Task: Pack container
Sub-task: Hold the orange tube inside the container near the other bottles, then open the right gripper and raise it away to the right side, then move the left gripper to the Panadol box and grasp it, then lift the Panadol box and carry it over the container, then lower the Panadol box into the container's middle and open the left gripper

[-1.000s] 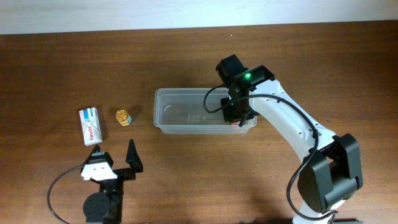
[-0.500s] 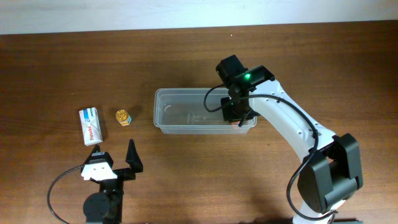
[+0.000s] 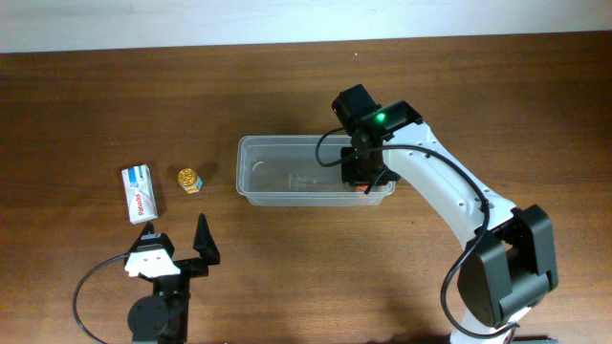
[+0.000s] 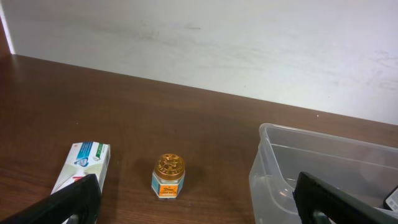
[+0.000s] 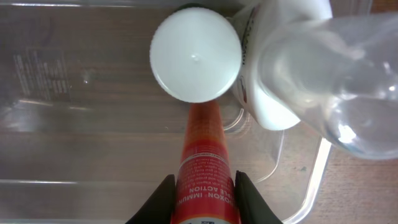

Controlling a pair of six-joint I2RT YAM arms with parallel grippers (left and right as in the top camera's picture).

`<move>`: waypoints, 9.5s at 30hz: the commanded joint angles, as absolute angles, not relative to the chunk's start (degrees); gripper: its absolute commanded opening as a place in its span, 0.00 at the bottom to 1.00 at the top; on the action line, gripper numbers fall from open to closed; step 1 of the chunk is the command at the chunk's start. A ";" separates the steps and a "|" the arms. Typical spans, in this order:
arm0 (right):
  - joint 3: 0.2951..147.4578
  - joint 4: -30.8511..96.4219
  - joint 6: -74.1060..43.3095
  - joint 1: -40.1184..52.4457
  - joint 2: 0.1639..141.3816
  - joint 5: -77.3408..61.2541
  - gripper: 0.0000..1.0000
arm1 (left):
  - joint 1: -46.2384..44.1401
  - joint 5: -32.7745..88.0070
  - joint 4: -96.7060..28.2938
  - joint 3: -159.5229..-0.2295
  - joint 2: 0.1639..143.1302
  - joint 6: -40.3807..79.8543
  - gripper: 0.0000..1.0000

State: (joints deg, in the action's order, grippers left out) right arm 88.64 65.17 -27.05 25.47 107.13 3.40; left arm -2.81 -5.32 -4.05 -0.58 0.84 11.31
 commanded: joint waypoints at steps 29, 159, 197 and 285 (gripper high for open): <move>85.10 62.28 -33.34 25.41 107.42 3.68 0.33 | -2.46 -4.91 -4.36 -0.51 0.34 10.17 0.99; 133.67 97.25 -25.96 -16.53 107.31 9.28 0.98 | 17.65 -2.83 -66.59 -91.53 117.43 9.30 0.99; 133.67 97.25 -25.93 -16.53 107.31 9.28 0.98 | 17.65 -0.99 -65.45 -95.48 128.88 9.34 0.47; 133.67 97.25 -25.96 -16.53 107.31 9.26 0.98 | -26.85 7.77 -75.13 -106.83 117.32 -63.20 0.43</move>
